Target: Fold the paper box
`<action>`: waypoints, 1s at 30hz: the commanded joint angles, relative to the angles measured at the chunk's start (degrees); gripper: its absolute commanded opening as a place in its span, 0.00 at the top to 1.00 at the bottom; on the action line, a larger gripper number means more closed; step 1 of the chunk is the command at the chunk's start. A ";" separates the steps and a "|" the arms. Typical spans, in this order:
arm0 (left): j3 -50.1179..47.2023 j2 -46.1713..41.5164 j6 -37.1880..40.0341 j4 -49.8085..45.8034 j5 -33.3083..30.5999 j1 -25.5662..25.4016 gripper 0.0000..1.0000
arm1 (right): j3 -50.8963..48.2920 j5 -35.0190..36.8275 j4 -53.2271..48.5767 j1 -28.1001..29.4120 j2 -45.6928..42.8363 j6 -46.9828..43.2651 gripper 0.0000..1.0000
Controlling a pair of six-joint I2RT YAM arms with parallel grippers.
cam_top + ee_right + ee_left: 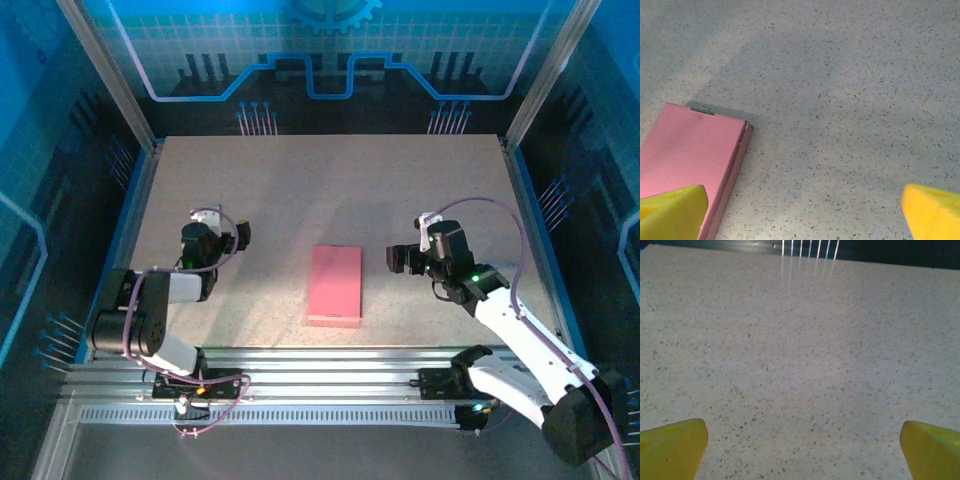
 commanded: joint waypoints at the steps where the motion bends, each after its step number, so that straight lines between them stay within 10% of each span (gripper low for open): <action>1: -0.79 0.62 0.09 5.70 1.80 0.61 0.00 | 1.13 2.34 2.40 -1.10 0.95 -1.81 0.00; 14: -0.45 0.70 1.30 5.01 4.34 0.52 0.01 | 2.87 6.19 11.55 -6.34 10.82 -10.76 0.00; 30: -0.46 0.72 1.22 4.96 4.08 0.52 0.01 | -13.86 6.51 53.11 -13.82 18.60 -21.71 0.00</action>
